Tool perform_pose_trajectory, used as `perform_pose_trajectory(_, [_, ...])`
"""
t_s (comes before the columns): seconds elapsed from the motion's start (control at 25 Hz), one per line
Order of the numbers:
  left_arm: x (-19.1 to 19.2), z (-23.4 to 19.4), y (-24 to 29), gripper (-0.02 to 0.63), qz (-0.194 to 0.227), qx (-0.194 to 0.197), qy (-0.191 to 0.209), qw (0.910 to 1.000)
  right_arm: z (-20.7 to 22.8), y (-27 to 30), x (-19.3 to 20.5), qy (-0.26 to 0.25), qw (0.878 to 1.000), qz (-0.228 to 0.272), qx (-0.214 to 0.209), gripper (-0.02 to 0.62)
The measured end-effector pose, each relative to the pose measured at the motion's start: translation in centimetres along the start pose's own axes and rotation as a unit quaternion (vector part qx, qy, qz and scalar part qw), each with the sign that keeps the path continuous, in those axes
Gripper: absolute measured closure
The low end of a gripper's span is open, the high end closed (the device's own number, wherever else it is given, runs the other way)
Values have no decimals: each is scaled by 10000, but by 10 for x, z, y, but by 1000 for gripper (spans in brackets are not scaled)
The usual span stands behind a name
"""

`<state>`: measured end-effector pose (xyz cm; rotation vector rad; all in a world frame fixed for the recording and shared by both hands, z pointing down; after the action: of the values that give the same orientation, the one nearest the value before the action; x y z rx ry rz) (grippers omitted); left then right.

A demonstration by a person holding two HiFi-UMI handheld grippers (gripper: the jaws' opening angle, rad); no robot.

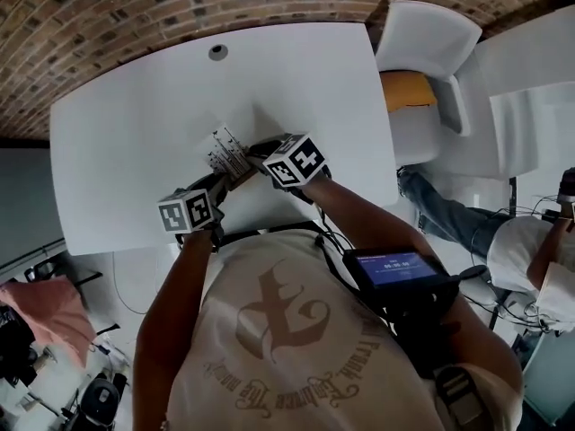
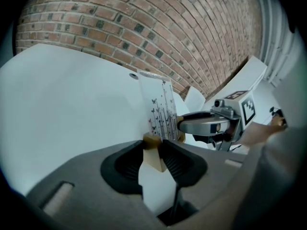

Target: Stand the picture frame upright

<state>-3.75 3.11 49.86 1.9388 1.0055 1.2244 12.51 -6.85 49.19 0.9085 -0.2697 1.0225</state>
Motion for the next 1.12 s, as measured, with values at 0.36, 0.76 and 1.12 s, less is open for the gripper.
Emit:
perform_pose_trajectory(0.36, [-11, -24, 1, 473, 13, 108, 114, 9999, -1, 19, -12, -72, 9999, 70, 84, 506])
perform_pose_trajectory(0.76, [-33, -51, 10, 474, -84, 318, 399, 9987, 4, 39, -27, -3, 9995, 195, 234, 506])
perform_pose_trajectory(1.12, [-70, -77, 19, 476, -93, 293, 875, 9957, 18, 58, -52, 106, 9983, 426, 376, 506])
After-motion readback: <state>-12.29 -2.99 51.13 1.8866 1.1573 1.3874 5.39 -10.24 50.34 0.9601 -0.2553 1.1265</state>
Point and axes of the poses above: the fingertips, and each gripper's own axes: y forward along the fingers, z to its right, x out of its underside, the point moved 9 cm from there along -y, backward along the fingers, and after that the axes turned 14 degrees about -x, right-handed, at the moved point
